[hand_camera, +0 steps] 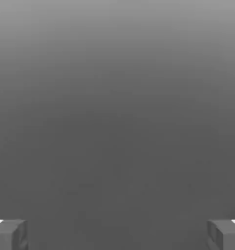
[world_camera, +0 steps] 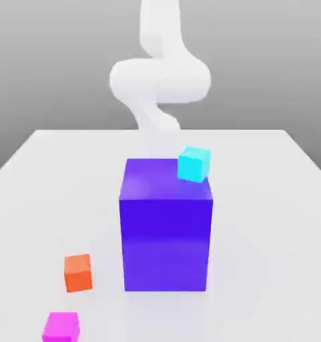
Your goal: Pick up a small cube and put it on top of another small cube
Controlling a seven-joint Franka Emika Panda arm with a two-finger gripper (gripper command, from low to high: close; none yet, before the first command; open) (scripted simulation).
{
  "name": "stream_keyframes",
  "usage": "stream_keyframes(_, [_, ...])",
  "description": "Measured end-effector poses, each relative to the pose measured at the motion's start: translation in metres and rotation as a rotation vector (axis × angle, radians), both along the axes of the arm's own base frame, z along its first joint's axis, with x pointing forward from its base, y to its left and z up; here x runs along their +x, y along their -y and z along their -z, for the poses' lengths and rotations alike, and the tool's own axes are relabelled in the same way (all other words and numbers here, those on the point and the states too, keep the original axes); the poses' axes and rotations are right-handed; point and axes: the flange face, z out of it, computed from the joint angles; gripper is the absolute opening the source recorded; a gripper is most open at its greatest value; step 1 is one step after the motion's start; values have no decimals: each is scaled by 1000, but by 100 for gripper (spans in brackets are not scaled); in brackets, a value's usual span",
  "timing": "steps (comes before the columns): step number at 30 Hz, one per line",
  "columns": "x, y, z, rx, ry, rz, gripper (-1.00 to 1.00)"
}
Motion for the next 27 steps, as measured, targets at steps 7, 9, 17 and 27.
stream_keyframes(7, [79,35,103,34,-181,-29,0])
stream_keyframes(9, [95,45,135,41,-230,-33,0])
stream_keyframes(17, [136,85,273,47,-425,-29,0])
stream_keyframes(27, [127,138,444,-1,-668,-7,0])
